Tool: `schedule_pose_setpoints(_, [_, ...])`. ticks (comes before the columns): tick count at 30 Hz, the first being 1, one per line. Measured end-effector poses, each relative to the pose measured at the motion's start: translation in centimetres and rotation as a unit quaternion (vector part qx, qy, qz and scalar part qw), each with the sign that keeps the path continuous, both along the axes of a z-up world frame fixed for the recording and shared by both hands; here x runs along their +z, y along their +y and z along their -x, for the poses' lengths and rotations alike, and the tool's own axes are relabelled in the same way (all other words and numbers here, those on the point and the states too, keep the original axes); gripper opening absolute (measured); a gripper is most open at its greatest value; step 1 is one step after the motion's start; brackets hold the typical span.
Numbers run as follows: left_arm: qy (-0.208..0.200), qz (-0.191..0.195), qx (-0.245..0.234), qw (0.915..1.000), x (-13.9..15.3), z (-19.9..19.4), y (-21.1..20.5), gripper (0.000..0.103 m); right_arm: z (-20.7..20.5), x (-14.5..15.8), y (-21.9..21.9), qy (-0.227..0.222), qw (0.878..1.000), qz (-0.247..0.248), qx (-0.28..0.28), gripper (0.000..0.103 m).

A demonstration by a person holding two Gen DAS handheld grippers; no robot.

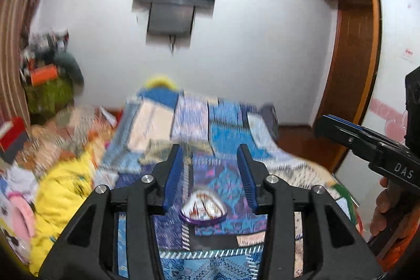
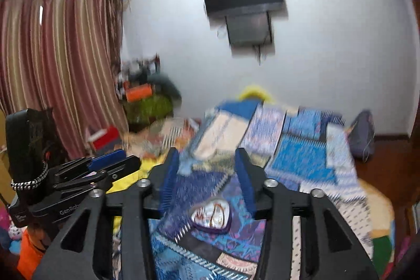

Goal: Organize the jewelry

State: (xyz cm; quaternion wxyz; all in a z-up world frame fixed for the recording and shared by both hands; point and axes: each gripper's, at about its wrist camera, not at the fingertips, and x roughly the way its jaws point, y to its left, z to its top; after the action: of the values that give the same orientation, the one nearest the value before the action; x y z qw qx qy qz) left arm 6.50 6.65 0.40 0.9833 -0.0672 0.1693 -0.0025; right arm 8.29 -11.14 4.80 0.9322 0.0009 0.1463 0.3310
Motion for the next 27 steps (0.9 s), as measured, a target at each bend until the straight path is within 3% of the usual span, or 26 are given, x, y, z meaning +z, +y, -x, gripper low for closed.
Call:
schedule_pose_setpoints(6, [-0.074,-0.025,0.026,0.9966,4.0,6.0,-1.8,0.067,5.0,2.3,-1.1,-0.063,0.997,-0.022,-0.034,0.076])
schedule_pose_setpoints(8, [-0.09,-0.031,0.039,0.9947,4.8,7.5,-2.2,0.089,5.8,2.5,-1.3,-0.07,0.996,-0.022,-0.043,0.081])
schedule_pose_setpoints(10, [-0.109,-0.039,0.054,0.9917,5.4,9.0,-2.5,0.1,6.4,2.6,-1.1,-0.078,0.995,-0.016,-0.054,0.085])
schedule_pose_setpoints(14, [-0.123,-0.047,0.063,0.9893,6.0,10.7,-3.0,0.101,6.9,2.2,-0.8,-0.076,0.995,-0.014,-0.061,0.089])
schedule_pose_setpoints(18, [-0.125,-0.049,0.076,0.988,5.9,11.4,-3.0,0.103,7.3,2.2,-1.4,-0.072,0.995,-0.023,-0.067,0.101])
schedule_pose_setpoints(27, [-0.119,-0.044,0.077,0.9889,5.5,11.6,-3.4,0.103,7.6,2.1,-1.8,-0.069,0.995,-0.021,-0.07,0.101])
